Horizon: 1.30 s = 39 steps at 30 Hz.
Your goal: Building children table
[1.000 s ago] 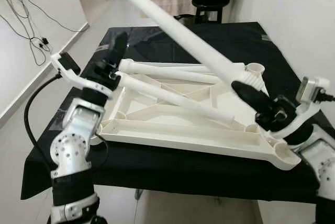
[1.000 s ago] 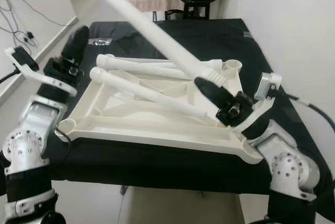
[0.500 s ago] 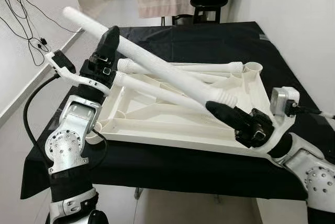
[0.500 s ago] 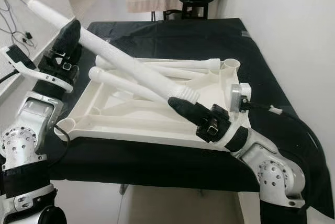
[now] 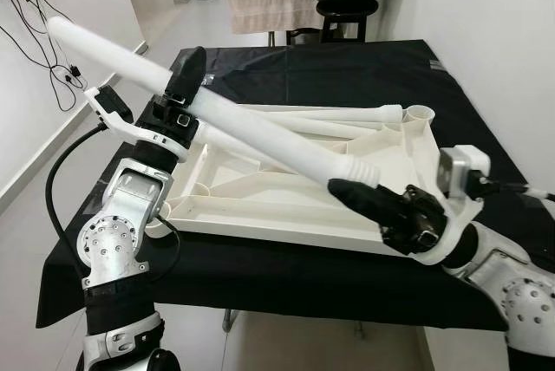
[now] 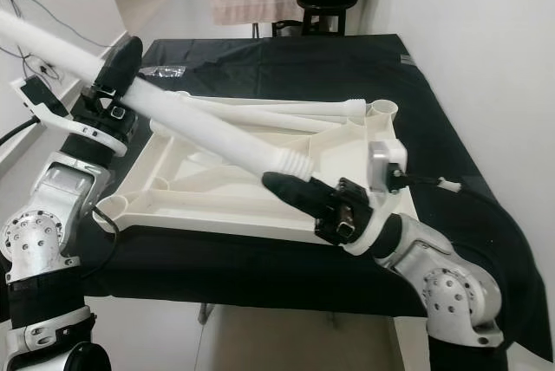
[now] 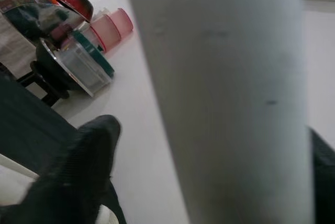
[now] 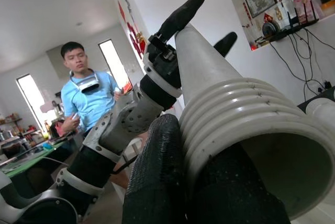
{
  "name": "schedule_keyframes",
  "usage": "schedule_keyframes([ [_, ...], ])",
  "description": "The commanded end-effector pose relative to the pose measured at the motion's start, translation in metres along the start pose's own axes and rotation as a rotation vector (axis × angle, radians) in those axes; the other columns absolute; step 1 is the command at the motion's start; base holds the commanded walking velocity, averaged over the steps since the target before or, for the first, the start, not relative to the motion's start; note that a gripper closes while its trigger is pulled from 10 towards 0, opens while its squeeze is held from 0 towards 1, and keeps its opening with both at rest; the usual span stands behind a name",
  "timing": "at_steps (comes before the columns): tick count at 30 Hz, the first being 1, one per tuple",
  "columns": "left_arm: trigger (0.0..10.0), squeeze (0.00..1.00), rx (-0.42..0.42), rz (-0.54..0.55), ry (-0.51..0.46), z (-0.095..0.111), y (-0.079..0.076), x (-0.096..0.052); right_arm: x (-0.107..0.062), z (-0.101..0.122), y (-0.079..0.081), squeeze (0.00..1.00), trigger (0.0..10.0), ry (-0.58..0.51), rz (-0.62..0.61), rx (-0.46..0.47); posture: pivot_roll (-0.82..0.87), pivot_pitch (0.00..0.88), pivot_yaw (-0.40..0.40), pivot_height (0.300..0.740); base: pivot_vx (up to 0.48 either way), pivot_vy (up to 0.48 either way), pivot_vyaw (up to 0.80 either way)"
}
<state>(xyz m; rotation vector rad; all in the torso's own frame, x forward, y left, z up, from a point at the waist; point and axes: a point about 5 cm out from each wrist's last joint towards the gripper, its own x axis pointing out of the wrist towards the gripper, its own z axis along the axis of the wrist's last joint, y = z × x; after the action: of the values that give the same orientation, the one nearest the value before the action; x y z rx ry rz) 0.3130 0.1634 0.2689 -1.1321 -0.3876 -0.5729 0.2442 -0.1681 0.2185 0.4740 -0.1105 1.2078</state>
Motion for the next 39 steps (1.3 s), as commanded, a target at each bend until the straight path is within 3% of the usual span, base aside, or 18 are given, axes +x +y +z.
schedule_keyframes([
  [1,0.0,0.00,-0.006,-0.025,-0.007,0.001,-0.005,0.000,0.003,0.001,0.003,0.00,0.0,0.000,0.028,-0.017,-0.03,0.032,0.045,0.740,0.000,0.000,0.00],
  [4,0.0,0.00,-0.016,-0.047,-0.005,0.000,-0.008,-0.001,0.004,0.003,0.002,0.00,0.0,-0.014,0.021,-0.021,-0.03,0.032,0.045,0.740,0.000,0.000,0.00],
  [5,0.0,0.00,-0.020,-0.052,-0.005,-0.001,-0.009,-0.001,0.005,0.003,0.001,0.00,10.0,-0.013,0.013,-0.034,-0.03,0.032,0.045,0.740,0.000,0.000,0.00],
  [12,0.0,0.00,-0.031,-0.043,-0.026,0.002,-0.010,0.000,0.009,0.003,-0.004,0.00,10.0,-0.032,-0.028,-0.067,-0.02,0.034,0.042,0.740,0.000,0.000,0.00],
  [13,0.0,0.00,-0.029,-0.037,-0.042,0.006,-0.009,0.000,0.010,0.004,-0.006,1.00,10.0,-0.050,-0.037,-0.055,-0.02,0.034,0.042,0.740,0.000,0.000,0.00],
  [20,0.0,0.00,-0.011,-0.028,-0.114,0.026,-0.010,0.003,0.006,0.003,-0.012,1.00,10.0,-0.074,-0.068,-0.027,-0.02,0.035,0.037,0.740,0.000,0.000,0.00],
  [29,0.0,0.00,0.080,-0.059,-0.250,0.073,-0.023,0.005,-0.019,-0.001,-0.023,1.00,10.0,-0.050,-0.189,-0.037,-0.02,0.040,0.032,0.740,0.000,0.000,0.00],
  [31,0.0,0.00,0.130,-0.081,-0.289,0.089,-0.031,0.005,-0.029,-0.006,-0.026,1.00,10.0,0.030,-0.242,-0.072,-0.02,0.043,0.030,0.740,0.000,0.000,0.00],
  [34,0.0,0.00,0.225,-0.114,-0.325,0.109,-0.043,0.004,-0.039,-0.020,-0.033,1.00,10.0,0.251,-0.303,-0.167,-0.02,0.045,0.030,0.740,0.000,0.000,0.00],
  [38,0.0,0.00,0.263,-0.132,-0.328,0.113,-0.049,0.004,-0.038,-0.022,-0.037,1.00,10.0,0.324,-0.320,-0.217,-0.02,0.047,0.027,0.740,0.000,0.000,0.00],
  [39,0.0,0.00,0.299,-0.153,-0.322,0.116,-0.056,0.004,-0.033,-0.024,-0.042,1.00,10.0,0.386,-0.331,-0.271,-0.01,0.047,0.025,0.740,0.000,0.000,0.00],
])
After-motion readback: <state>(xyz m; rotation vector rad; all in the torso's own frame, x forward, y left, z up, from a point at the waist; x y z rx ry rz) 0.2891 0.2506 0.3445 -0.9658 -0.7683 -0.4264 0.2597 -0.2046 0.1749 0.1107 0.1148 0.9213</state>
